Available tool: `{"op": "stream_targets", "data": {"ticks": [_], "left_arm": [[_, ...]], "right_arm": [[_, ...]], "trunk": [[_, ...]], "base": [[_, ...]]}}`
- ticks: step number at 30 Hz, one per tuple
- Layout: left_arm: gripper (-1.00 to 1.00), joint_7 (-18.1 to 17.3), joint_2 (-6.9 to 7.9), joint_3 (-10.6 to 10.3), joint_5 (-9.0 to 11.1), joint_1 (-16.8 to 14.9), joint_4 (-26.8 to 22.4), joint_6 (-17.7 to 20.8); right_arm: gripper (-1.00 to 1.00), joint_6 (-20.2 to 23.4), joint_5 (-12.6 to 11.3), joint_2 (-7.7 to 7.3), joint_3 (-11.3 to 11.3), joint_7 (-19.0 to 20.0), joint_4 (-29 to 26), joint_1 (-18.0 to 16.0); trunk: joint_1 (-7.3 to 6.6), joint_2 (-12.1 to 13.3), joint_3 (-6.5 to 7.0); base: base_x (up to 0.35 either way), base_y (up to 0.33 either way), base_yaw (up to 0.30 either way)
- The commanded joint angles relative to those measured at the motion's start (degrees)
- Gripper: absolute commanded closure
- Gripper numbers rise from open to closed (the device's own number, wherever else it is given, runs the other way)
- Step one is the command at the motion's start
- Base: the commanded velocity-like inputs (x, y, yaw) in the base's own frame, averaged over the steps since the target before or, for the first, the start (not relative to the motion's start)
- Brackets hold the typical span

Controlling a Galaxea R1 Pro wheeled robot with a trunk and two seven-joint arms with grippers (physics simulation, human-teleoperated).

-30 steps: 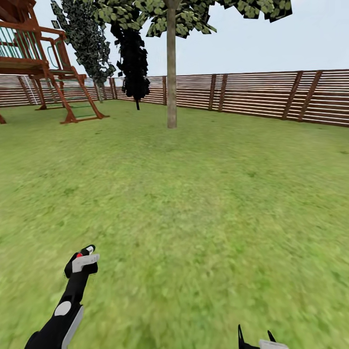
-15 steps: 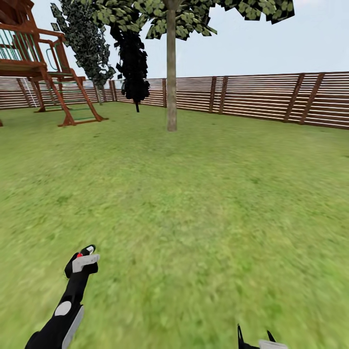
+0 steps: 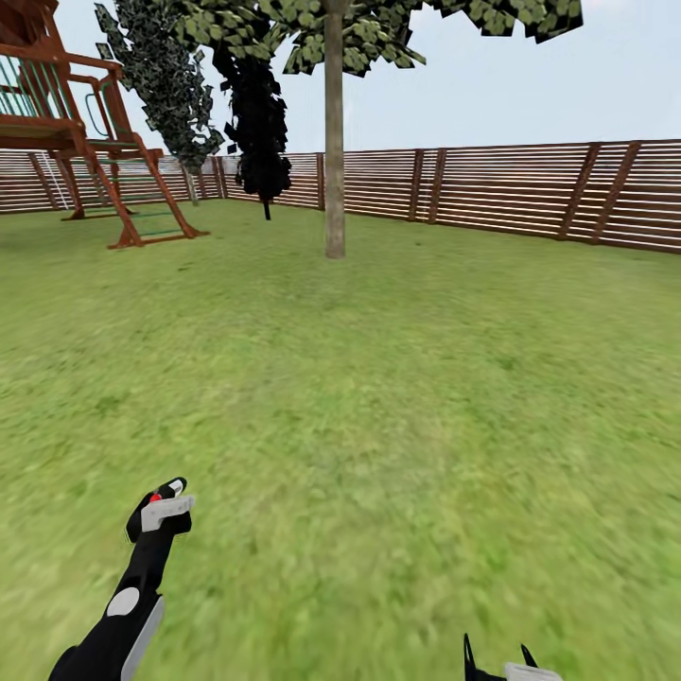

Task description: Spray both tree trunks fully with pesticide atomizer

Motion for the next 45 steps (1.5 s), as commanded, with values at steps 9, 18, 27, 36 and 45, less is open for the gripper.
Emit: {"op": "stream_targets", "data": {"ticks": [9, 18, 27, 36, 45], "left_arm": [[1.0, -0.03, 0.0, 0.0, -0.04, 0.0, -0.01, -0.03], [1.0, -0.03, 0.0, -0.02, -0.08, 0.0, -0.01, -0.02], [1.0, -0.03, 0.0, -0.02, -0.08, 0.0, -0.01, -0.05], [1.0, -0.03, 0.0, 0.0, -0.08, 0.0, -0.1, -0.05], [1.0, -0.03, 0.0, 0.0, -0.08, 0.0, -0.18, -0.05]], "right_arm": [[-1.0, 0.0, 0.0, 0.02, 0.03, -0.01, 0.0, 0.0], [-1.0, 0.0, 0.0, 0.09, 0.03, 0.0, 0.0, 0.0], [-1.0, 0.0, 0.0, 0.09, 0.03, -0.01, 0.0, 0.0], [-1.0, 0.0, 0.0, 0.09, 0.03, 0.0, 0.0, 0.0], [-1.0, 0.0, 0.0, 0.09, 0.03, -0.01, 0.0, -0.01]], "trunk": [[0.0, 0.0, 0.0], [0.0, 0.0, 0.0], [0.0, 0.0, 0.0], [0.0, 0.0, 0.0], [0.0, 0.0, 0.0]], "base": [[0.342, 0.0, 0.0], [0.342, 0.0, 0.0], [0.342, 0.0, 0.0], [0.342, 0.0, 0.0], [0.342, 0.0, 0.0]]}}
